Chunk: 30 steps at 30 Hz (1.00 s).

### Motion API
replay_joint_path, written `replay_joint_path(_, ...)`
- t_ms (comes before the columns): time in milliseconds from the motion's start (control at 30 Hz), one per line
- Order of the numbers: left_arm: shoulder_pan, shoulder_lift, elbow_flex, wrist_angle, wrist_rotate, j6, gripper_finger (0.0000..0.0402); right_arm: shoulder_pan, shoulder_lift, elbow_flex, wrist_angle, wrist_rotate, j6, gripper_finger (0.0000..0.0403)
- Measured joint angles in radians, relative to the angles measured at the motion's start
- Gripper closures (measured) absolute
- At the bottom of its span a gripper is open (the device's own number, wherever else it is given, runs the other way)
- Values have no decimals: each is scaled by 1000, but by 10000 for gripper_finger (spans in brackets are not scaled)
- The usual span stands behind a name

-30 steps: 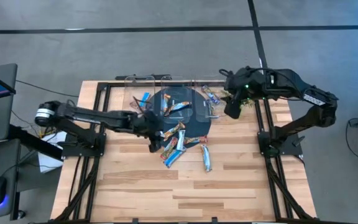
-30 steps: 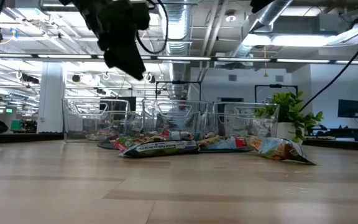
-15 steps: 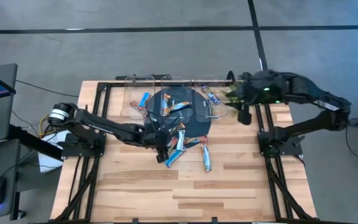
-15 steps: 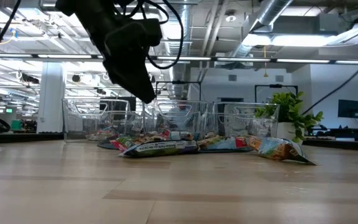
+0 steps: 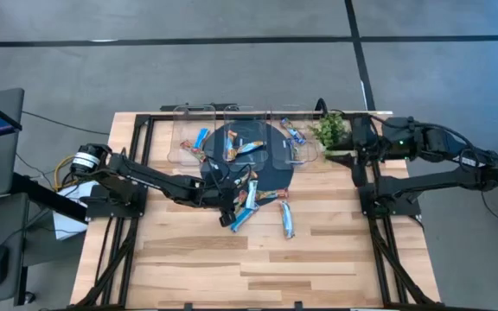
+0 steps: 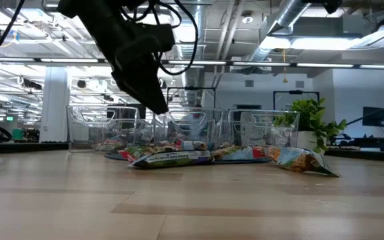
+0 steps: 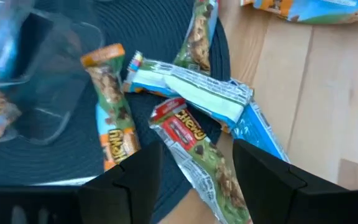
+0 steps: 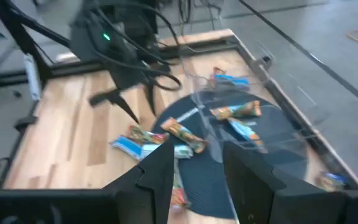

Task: Pick and place Granola Bars by type
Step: Put the red granola bar into the left transparent bin

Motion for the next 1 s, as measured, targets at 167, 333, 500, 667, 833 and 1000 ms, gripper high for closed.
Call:
replay_joint_path(167,0,63,0,23,63,0,210,28,-32,-50,26,4,23,277)
replay_joint_path(333,-1,115,-1,44,97,-43,210,27,-51,-77,33,11,25,280)
replay_joint_path(500,-2,130,-1,32,72,-66,210,27,-52,-81,38,26,24,280)
replay_joint_path(667,-2,130,-1,37,67,-57,210,27,-51,-81,38,30,25,280)
replay_joint_path(833,-2,153,-1,41,74,-51,210,27,-51,-81,38,30,25,280)
replay_joint_path(1000,-6,197,-1,66,107,-53,210,27,-51,-81,37,30,33,280)
